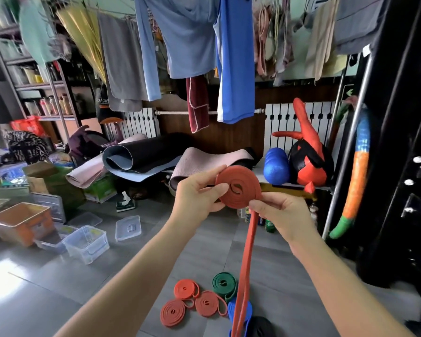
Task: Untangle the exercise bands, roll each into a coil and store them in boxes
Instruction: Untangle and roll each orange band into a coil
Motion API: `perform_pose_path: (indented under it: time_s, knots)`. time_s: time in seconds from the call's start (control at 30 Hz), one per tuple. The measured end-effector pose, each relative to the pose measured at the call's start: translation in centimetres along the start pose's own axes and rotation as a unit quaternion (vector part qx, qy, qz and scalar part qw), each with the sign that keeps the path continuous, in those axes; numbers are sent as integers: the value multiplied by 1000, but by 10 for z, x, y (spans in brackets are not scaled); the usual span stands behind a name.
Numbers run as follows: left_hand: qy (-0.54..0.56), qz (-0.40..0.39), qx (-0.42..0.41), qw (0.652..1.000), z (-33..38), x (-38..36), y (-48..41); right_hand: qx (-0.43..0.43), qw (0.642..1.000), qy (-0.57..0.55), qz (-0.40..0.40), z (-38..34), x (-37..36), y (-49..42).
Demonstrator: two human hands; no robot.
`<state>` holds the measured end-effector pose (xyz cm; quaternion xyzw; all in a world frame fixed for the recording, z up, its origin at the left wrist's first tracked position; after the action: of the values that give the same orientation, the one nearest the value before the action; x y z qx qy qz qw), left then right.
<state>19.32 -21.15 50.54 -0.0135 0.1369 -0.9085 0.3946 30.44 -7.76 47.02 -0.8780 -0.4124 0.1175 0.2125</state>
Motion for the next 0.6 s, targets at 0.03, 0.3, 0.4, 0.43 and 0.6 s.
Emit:
perform_pose_path:
  time_s: [0.03,0.3,0.4,0.43,0.6]
  knots:
    - [27,17,2,999,-2,-1,1,-3,1000,-11,6,3,-4,2]
    - [198,-1,69,978,-20,-10,13,-30,985,-163,41,5,-18,9]
    - [-64,30,8,997,-12,2,7,-24,996,-85,25,3,-11,5]
    - [-185,30,-54,981,-7,8,5,-21,998,-63,13,1,-9,4]
    - [-560,-95,-178,803,22,15,-9,-3,992,99,-82,-6,-6,-3]
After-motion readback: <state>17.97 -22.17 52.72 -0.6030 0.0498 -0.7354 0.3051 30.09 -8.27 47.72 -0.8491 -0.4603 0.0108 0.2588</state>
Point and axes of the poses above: each hand's wrist, its own y-axis away from the middle knuckle, its own x-axis out of the back of the hand, z = x × y, the point moved 1 cm from there along -y, towards the middle knuckle, and after that the axes turned 6 degrees about x, right-handed, at the moved point
